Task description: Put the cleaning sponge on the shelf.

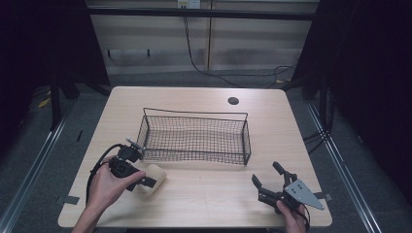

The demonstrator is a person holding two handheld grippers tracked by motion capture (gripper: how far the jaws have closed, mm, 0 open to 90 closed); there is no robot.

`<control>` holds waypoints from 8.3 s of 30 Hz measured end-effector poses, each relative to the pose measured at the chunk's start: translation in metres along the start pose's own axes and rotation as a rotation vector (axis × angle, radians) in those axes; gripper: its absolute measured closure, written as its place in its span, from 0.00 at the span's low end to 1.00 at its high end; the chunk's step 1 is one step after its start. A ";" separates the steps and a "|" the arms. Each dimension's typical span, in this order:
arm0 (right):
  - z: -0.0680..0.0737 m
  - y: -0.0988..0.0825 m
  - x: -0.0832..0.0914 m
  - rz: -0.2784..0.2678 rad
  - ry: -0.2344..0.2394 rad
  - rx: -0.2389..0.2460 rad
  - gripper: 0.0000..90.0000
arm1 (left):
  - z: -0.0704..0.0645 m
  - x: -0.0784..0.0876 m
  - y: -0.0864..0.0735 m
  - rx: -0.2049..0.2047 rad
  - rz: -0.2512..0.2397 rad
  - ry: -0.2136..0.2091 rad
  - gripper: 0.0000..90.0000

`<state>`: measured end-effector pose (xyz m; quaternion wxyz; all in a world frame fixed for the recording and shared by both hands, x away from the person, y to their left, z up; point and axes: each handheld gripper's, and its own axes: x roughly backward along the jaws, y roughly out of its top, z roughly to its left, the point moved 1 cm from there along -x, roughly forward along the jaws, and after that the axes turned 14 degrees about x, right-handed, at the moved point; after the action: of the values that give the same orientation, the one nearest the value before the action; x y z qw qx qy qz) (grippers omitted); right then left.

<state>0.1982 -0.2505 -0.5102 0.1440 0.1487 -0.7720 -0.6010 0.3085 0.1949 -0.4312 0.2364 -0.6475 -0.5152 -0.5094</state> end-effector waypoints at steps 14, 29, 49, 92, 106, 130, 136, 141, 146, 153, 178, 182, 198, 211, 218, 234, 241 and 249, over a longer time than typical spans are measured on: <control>0.000 0.000 0.000 -0.001 0.005 0.002 0.15 | 0.003 -0.014 0.004 0.009 0.049 0.078 0.21; 0.000 0.000 0.000 -0.001 0.008 0.003 0.15 | -0.002 -0.029 0.006 -0.007 0.120 0.143 0.24; 0.000 0.000 0.000 -0.001 0.008 0.004 0.15 | 0.000 -0.035 0.006 0.009 0.144 0.143 0.31; -0.001 0.000 0.000 -0.004 0.001 0.002 0.15 | -0.014 0.005 0.000 -0.048 0.096 -0.028 0.31; -0.001 0.000 0.000 -0.001 -0.002 -0.001 0.15 | -0.021 0.025 0.007 -0.054 0.060 -0.050 0.32; -0.001 0.000 0.000 -0.008 0.000 -0.002 0.15 | -0.026 0.052 0.032 -0.025 0.029 -0.055 0.32; -0.001 -0.001 0.001 -0.010 -0.007 -0.002 0.15 | -0.026 0.058 0.042 -0.018 0.018 -0.056 0.32; -0.001 -0.001 0.001 -0.009 -0.007 -0.003 0.15 | -0.026 0.063 0.049 -0.014 0.012 -0.062 0.31; -0.001 -0.001 0.001 -0.009 -0.003 -0.007 0.15 | -0.028 0.069 0.059 -0.009 0.002 -0.066 0.32; -0.001 -0.001 0.001 -0.010 -0.007 -0.004 0.15 | -0.029 0.077 0.074 0.005 -0.004 -0.061 0.32; -0.001 -0.001 0.001 -0.010 -0.005 -0.003 0.15 | -0.014 0.059 0.112 0.154 -0.004 0.019 0.32; -0.001 0.000 0.001 -0.009 -0.003 -0.001 0.15 | -0.015 0.052 0.118 0.174 -0.010 0.056 0.32; -0.001 -0.001 0.001 -0.011 -0.002 0.000 0.15 | -0.020 0.032 0.133 0.273 -0.038 0.118 0.32; -0.001 0.000 0.001 -0.009 0.000 -0.002 0.15 | -0.010 0.016 0.135 0.301 -0.042 0.165 0.32; -0.001 0.000 0.001 -0.009 0.005 -0.001 0.15 | -0.007 0.008 0.134 0.302 -0.036 0.168 0.32; -0.001 0.000 0.000 -0.008 0.004 -0.001 0.15 | 0.004 -0.010 0.129 0.344 -0.001 0.177 0.31; -0.001 0.000 0.001 -0.008 0.004 -0.004 0.15 | 0.004 -0.019 0.129 0.344 0.024 0.183 0.31; -0.001 0.000 0.001 -0.007 0.003 -0.003 0.15 | 0.006 -0.027 0.127 0.355 0.038 0.198 0.31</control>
<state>0.1979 -0.2513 -0.5104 0.1433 0.1521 -0.7702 -0.6026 0.4276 0.1431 -0.4304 0.4058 -0.5521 -0.5588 -0.4672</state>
